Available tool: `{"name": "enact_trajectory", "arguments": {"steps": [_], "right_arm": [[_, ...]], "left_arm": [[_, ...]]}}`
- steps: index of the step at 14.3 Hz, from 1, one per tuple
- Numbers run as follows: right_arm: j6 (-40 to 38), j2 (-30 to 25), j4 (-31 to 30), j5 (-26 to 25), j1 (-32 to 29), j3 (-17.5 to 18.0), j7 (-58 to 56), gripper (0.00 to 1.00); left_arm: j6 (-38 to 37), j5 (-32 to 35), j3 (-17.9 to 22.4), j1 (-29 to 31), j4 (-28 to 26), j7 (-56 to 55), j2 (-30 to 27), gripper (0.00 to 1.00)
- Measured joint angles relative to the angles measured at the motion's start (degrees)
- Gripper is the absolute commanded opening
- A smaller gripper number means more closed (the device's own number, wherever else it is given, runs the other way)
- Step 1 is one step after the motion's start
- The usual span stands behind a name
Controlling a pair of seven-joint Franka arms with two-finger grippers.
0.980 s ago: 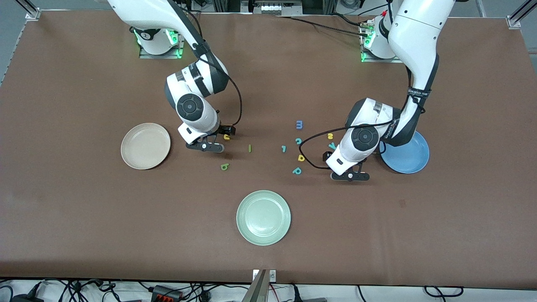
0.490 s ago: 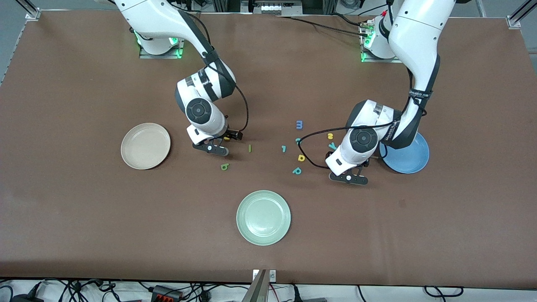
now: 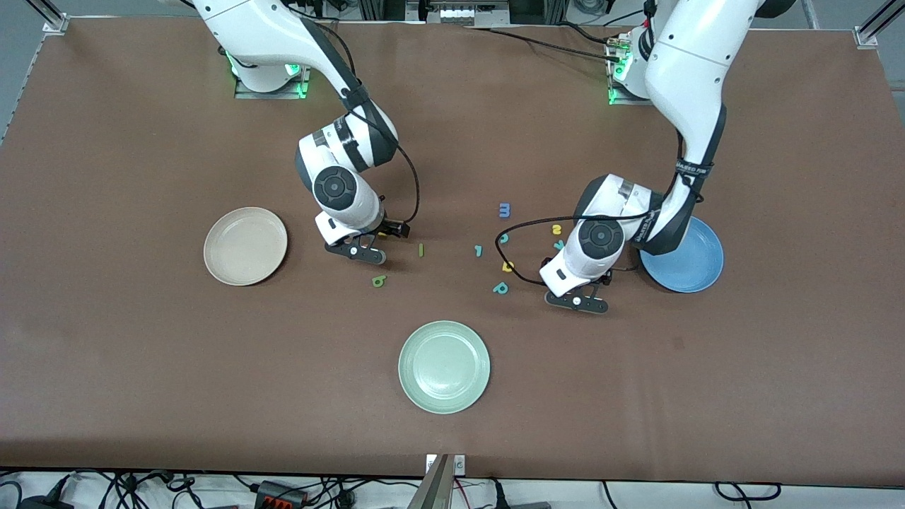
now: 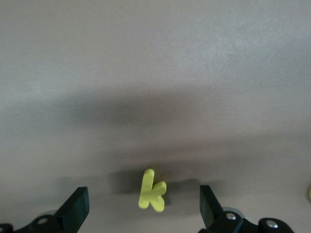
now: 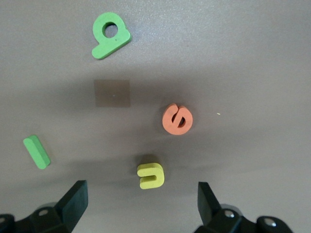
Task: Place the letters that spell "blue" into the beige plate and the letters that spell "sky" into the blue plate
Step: 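Carry yellow k to the blue plate while the right gripper grasps yellow u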
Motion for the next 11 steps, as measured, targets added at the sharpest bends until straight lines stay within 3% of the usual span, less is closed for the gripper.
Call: {"name": "enact_trajectory", "arguments": {"steps": [2,4,7,11], "right_arm": [[0.00,0.06,0.00,0.03,0.08,0.00,0.23,1.00],[0.00,0.28,-0.02,0.15,0.21,0.01,0.66,1.00],[0.00,0.66,-0.02,0.20,0.44,0.01,0.86,1.00],[0.15,0.71,0.27,0.08,0.45,-0.06,-2.19,0.95]], "left_arm": [[0.54,0.00,0.00,-0.08,0.01,0.06,0.64,0.50],[0.56,0.00,-0.01,-0.10,0.23,0.07,0.60,0.43],[0.47,0.00,-0.05,-0.24,0.62,0.08,0.42,0.22],[-0.11,0.00,-0.05,-0.30,0.67,0.08,0.27,0.12]]}}
